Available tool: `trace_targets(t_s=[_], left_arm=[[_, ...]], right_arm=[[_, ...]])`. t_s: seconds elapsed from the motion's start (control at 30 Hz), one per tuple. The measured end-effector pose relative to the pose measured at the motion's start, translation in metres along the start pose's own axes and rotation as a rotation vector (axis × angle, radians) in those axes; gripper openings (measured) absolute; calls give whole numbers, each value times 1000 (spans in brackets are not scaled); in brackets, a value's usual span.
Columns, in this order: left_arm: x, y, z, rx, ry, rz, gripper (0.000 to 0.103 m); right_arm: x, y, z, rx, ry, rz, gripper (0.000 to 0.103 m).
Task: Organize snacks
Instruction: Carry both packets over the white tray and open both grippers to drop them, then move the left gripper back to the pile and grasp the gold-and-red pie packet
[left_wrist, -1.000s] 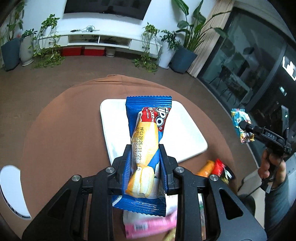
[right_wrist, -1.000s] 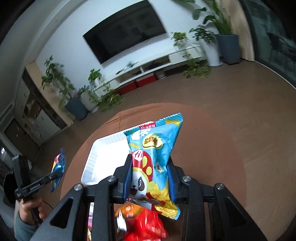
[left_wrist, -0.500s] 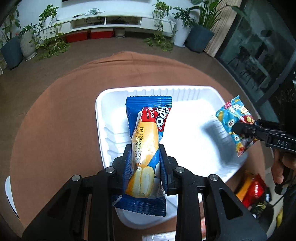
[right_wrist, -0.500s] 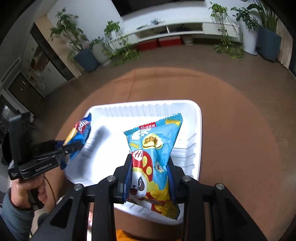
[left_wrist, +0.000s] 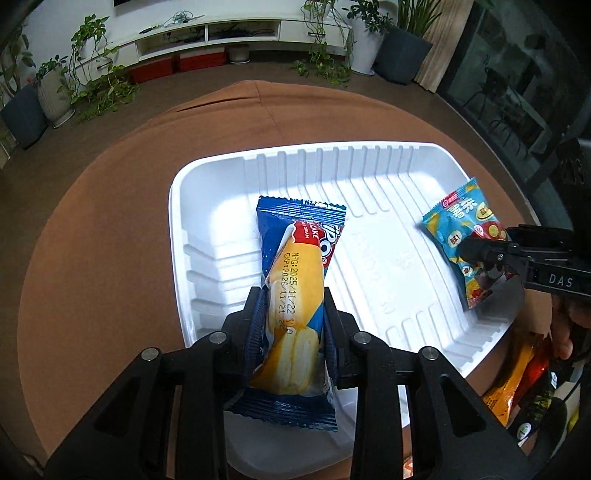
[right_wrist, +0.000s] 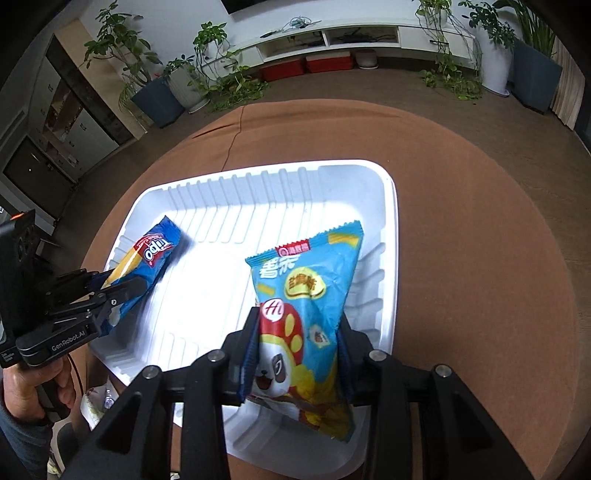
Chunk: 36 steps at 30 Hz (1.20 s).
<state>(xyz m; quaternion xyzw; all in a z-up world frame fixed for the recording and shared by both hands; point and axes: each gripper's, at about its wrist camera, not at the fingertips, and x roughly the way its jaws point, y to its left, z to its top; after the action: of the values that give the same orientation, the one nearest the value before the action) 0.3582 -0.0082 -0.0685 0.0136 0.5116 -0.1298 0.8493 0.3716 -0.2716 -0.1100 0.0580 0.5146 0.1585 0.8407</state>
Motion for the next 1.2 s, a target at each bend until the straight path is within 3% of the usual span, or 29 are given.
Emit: trace_targets(t_s=[0.23,0.3,0.33,0.4,0.57,0.7,0.8,0.97,1.2], left_arm=[[-15,-1,0,6,-22,11,31],[-23,-1,0,12,-49,16,41],[-29,-1,-1,11,-67,15,50],[-44,-2,-4,15,-96,2,56],[-88,-3,-24,23,-196,-36,100],[-125,-10,-59,92,-276,-53,103],[-145,-17,-91,120,-331,-21,103],[-172,-16,-151,16,-321,-41,103],[-181,-36,-230,-148,-287,-59,103]], right_arm=[[-9,7,-2,-20,-11,10,57],[-16,6,0,-11,-35,-4,70],[-21,6,1,-5,-50,-8,71],[-35,2,1,12,-80,-2,72],[-88,-11,-10,90,-213,28,81],[-140,-11,-46,146,-343,114,96],[-163,-3,-86,163,-390,170,100],[-177,21,-154,188,-403,204,100],[-169,57,-232,216,-377,148,98]])
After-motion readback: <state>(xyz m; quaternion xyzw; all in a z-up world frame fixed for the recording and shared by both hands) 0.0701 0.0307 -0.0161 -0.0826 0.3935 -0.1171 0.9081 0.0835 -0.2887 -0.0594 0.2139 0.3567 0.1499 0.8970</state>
